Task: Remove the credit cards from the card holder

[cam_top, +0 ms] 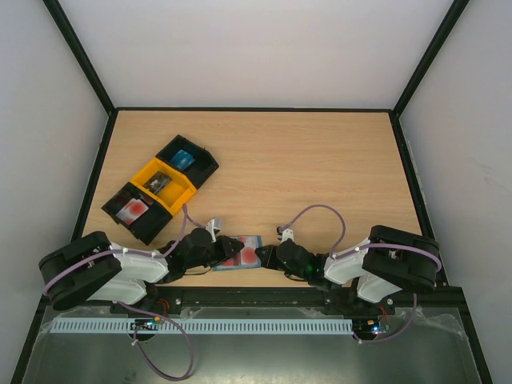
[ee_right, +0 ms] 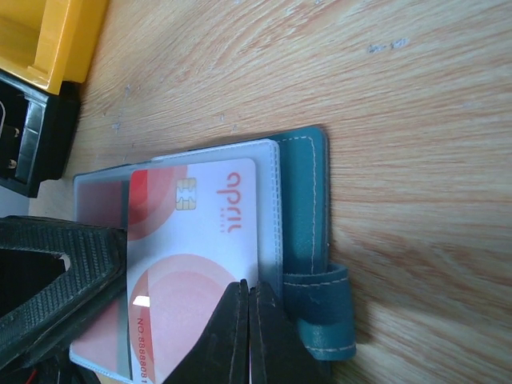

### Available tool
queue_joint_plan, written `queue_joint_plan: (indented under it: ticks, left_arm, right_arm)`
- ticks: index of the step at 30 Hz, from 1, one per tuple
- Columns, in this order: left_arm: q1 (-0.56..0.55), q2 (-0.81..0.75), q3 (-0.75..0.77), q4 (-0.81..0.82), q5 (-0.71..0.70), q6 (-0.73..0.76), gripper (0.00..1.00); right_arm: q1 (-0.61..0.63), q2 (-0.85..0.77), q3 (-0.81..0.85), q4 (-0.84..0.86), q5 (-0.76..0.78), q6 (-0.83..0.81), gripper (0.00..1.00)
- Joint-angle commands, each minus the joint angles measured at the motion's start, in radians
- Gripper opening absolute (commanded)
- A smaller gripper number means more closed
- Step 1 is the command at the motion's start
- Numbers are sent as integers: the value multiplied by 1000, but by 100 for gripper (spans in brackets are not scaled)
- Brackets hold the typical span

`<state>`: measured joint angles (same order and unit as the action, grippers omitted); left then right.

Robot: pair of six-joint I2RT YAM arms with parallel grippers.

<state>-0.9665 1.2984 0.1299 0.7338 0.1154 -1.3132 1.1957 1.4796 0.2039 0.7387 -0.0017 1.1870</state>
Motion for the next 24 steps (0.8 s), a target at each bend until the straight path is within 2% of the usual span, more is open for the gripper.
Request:
queue_joint_plan:
  ticks: [1, 8, 13, 24]
  left_arm:
    - [-11, 10, -4, 113, 30, 0, 16]
    - [-11, 47, -10, 133, 24, 8, 13]
    - [-11, 37, -15, 118, 7, 16, 4]
    - [-9, -123, 14, -163, -92, 73, 3]
  right_arm:
    - [8, 39, -32, -139, -38, 9, 2]
    - [7, 36, -34, -138, -38, 13, 2]
    - [7, 36, -35, -138, -37, 14, 2]
    - [7, 44, -35, -147, -25, 19, 2]
